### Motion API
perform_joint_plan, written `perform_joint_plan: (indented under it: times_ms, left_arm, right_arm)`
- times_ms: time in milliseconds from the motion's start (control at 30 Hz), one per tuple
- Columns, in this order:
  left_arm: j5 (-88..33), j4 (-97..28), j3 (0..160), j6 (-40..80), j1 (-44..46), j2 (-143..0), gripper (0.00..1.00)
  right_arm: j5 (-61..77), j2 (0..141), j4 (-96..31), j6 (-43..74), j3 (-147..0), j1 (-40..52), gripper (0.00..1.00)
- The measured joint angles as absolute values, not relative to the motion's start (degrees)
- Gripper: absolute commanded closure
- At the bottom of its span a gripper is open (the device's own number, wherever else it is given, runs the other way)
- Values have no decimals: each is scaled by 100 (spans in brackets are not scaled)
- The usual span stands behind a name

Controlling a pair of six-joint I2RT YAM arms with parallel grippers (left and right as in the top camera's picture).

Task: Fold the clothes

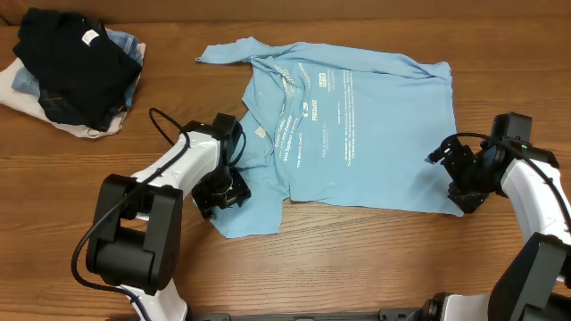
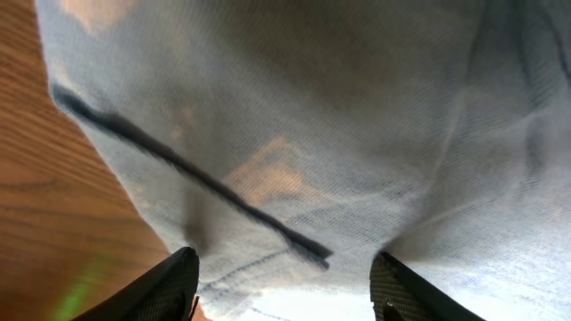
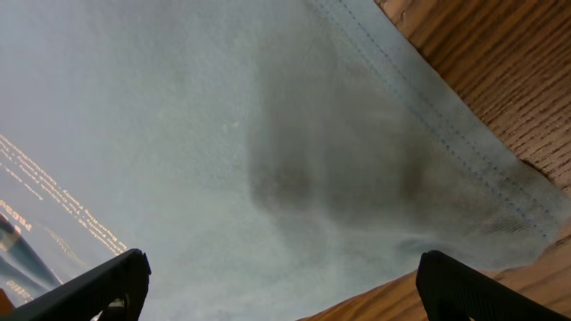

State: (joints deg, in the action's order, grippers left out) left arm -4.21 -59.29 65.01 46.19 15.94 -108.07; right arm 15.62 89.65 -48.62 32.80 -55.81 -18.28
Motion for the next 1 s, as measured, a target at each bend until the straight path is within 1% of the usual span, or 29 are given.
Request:
perform_joint_plan:
  times_ms: [133, 167, 433, 500, 733, 900, 933, 1000]
  left_arm:
    - [-438, -5798, 6453, 4602, 1597, -10807, 48]
    - [-464, -5752, 6440, 4591, 1597, -10805, 49]
    - [-561, -5631, 6344, 4525, 1568, -10748, 51]
    - [-563, -5636, 6340, 4506, 1564, -10746, 59]
    - [-537, -5719, 6320, 4462, 1562, -10746, 73]
    - [-480, -5826, 6296, 4464, 1559, -10746, 76]
    - [-434, -5872, 6292, 4464, 1559, -10748, 75]
    - [-346, -5953, 6276, 4464, 1559, -10748, 66]
  right_arm:
    - [1562, 8965, -4866, 3277, -5581, -1828, 0]
    - [1562, 8965, -4869, 3280, -5581, -1828, 0]
    - [1413, 8965, -4912, 3275, -5581, -1828, 0]
    - [1372, 8965, -4928, 3280, -5581, -1828, 0]
    - [1160, 8965, -4974, 3277, -5581, -1828, 0]
    - [1107, 8965, -4974, 3284, -5581, -1828, 0]
    - [1103, 8965, -4971, 3282, -5581, -1828, 0]
    - [1052, 8965, -4976, 3323, -5581, -1828, 0]
